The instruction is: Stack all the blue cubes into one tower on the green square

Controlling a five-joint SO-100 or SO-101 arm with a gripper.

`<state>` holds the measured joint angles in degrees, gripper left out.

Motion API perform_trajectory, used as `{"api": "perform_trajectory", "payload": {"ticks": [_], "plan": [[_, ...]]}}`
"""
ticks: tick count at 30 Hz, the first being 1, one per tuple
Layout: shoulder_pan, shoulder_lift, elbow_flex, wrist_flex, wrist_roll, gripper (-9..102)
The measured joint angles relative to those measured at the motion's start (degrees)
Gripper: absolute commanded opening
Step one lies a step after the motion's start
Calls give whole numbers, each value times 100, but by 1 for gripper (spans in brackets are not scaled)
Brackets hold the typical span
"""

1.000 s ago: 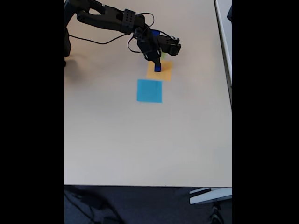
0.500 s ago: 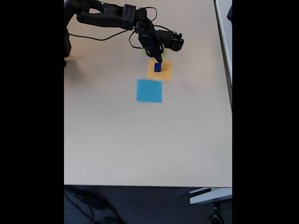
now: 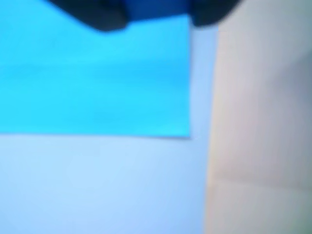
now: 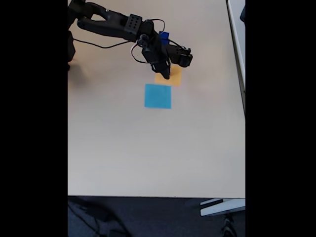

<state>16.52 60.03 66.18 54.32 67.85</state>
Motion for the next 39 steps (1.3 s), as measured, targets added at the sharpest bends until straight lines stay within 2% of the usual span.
{"api": "perform_trajectory", "payload": {"ticks": [11, 39], "plan": [[132, 167, 1204, -844, -9, 0], [580, 167, 1222, -896, -141, 6]]}}
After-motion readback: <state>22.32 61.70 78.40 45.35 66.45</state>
